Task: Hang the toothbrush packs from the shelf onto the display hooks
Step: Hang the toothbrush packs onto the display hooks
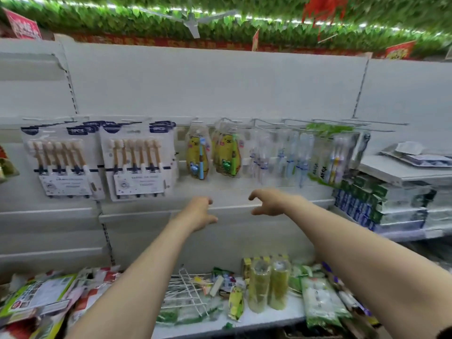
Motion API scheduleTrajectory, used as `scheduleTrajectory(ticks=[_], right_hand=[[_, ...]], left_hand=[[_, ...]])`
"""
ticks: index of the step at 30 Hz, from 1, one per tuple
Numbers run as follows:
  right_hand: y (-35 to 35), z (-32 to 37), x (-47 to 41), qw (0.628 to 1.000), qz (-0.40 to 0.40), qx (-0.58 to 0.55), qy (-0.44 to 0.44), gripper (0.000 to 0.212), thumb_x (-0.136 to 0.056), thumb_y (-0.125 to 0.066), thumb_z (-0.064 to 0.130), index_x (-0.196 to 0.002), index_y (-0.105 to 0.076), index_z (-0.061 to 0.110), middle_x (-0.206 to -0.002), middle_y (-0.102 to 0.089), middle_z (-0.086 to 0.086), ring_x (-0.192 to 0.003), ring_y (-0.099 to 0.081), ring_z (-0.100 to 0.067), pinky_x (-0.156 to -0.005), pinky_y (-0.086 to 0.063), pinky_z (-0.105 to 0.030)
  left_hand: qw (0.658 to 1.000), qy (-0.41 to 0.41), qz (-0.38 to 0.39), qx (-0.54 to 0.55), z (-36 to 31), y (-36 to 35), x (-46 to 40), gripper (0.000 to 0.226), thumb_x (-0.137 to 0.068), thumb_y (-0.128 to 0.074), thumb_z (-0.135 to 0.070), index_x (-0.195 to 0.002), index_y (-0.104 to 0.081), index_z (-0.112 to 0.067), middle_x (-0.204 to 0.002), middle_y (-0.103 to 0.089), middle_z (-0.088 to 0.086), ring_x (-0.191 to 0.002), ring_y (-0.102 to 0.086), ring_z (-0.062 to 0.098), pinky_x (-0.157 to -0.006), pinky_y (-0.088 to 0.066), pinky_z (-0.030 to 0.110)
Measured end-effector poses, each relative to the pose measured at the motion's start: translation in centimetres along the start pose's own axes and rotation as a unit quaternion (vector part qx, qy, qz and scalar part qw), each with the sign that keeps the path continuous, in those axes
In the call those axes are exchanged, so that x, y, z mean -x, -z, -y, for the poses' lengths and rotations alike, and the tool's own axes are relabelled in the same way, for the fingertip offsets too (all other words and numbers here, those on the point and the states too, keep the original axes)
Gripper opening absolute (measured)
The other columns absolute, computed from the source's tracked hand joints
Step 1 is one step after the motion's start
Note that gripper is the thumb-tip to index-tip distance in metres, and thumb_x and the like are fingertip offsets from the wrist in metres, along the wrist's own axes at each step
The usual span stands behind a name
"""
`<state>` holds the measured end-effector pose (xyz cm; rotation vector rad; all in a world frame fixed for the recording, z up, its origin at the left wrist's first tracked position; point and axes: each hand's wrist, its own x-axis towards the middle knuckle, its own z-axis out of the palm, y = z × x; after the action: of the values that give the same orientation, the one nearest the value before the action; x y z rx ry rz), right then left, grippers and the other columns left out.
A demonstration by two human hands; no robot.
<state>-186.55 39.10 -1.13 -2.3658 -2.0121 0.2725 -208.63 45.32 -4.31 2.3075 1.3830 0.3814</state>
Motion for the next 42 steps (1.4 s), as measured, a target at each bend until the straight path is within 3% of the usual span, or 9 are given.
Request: scheduleTrajectory(ticks=[5,10,16,21,25,33,38,42], right_hand=[[4.7,-12.3,8.7,0.995,-0.084,0.052,0.014,0.057,-0.097,-0.06,0.046,-0.147,-0.043,0.025,-0.146,-0.052,-0.005,-0.131,-0.05,-0.027,-0.106,-0.043,-0.042],[7.2,-23.7,17.5,0.983,-0.18,0.044,-0.005,0.056,-0.095,-0.061,0.047,-0.144,-0.047,0.026,-0.142,-0.055,-0.004,-0.127,-0.053,-0.025,-0.101,-0.044,-0.037],[9.1,-35.0,23.2,0.976,-0.21,0.022,-0.046,0.055,-0.094,-0.062,0.047,-0.142,-0.048,0.025,-0.138,-0.057,-0.006,-0.121,-0.055,-0.025,-0.091,-0.042,-0.034],[9.3,-44.1,24.7,0.973,-0.219,-0.01,-0.074,0.058,-0.095,-0.062,0.046,-0.145,-0.046,0.024,-0.147,-0.052,-0.003,-0.13,-0.052,-0.023,-0.104,-0.042,-0.037],[9.2,-52.6,24.1,0.97,-0.219,-0.021,-0.102,0.057,-0.095,-0.062,0.048,-0.144,-0.047,0.024,-0.147,-0.052,-0.001,-0.132,-0.05,-0.021,-0.104,-0.041,-0.035],[12.0,-72.8,18.0,0.967,-0.211,-0.003,-0.145,0.055,-0.096,-0.06,0.045,-0.145,-0.047,0.022,-0.144,-0.055,-0.002,-0.125,-0.055,-0.02,-0.102,-0.045,-0.036],[15.0,-82.5,13.1,0.964,-0.22,-0.065,-0.137,0.051,-0.098,-0.057,0.045,-0.144,-0.048,0.022,-0.146,-0.053,0.0,-0.13,-0.053,-0.019,-0.103,-0.043,-0.034],[15.0,-89.5,10.2,0.957,-0.24,-0.104,-0.122,0.052,-0.099,-0.055,0.047,-0.142,-0.05,0.02,-0.143,-0.055,0.0,-0.129,-0.052,-0.018,-0.1,-0.041,-0.031]], left_hand=[[0.99,-0.113,-0.033,-0.079,-15.1,-3.3,1.7,0.066,-0.088,-0.07,-0.04,-0.144,-0.043,-0.016,-0.146,-0.047,0.011,-0.133,-0.045,0.027,-0.108,-0.037,0.035],[0.978,-0.188,-0.054,-0.077,-28.0,-7.7,3.2,0.063,-0.088,-0.068,-0.044,-0.14,-0.046,-0.017,-0.143,-0.05,0.008,-0.131,-0.047,0.025,-0.107,-0.04,0.039],[0.962,-0.257,-0.04,-0.089,-40.2,-11.7,3.0,0.061,-0.089,-0.068,-0.043,-0.14,-0.048,-0.016,-0.142,-0.053,0.005,-0.129,-0.051,0.023,-0.106,-0.043,0.04],[0.951,-0.29,-0.033,-0.107,-47.7,-15.4,-0.5,0.059,-0.089,-0.067,-0.045,-0.136,-0.051,-0.015,-0.135,-0.058,0.006,-0.122,-0.055,0.023,-0.102,-0.046,0.04],[0.945,-0.309,-0.027,-0.102,-53.3,-20.1,-5.4,0.06,-0.088,-0.067,-0.047,-0.137,-0.05,-0.016,-0.133,-0.058,0.006,-0.117,-0.057,0.022,-0.098,-0.048,0.037],[0.946,-0.316,-0.02,-0.066,-66.7,-30.6,-20.8,0.059,-0.092,-0.06,-0.05,-0.14,-0.047,-0.018,-0.142,-0.052,0.004,-0.127,-0.05,0.023,-0.104,-0.043,0.039],[0.965,-0.258,-0.04,-0.022,-73.4,-34.6,-29.6,0.064,-0.091,-0.058,-0.056,-0.141,-0.047,-0.017,-0.144,-0.051,0.005,-0.128,-0.049,0.025,-0.103,-0.044,0.04],[0.977,-0.188,-0.077,-0.072,-77.1,-37.8,-33.8,0.067,-0.091,-0.046,-0.066,-0.143,-0.044,-0.024,-0.149,-0.045,0.006,-0.136,-0.04,0.03,-0.106,-0.04,0.047]])
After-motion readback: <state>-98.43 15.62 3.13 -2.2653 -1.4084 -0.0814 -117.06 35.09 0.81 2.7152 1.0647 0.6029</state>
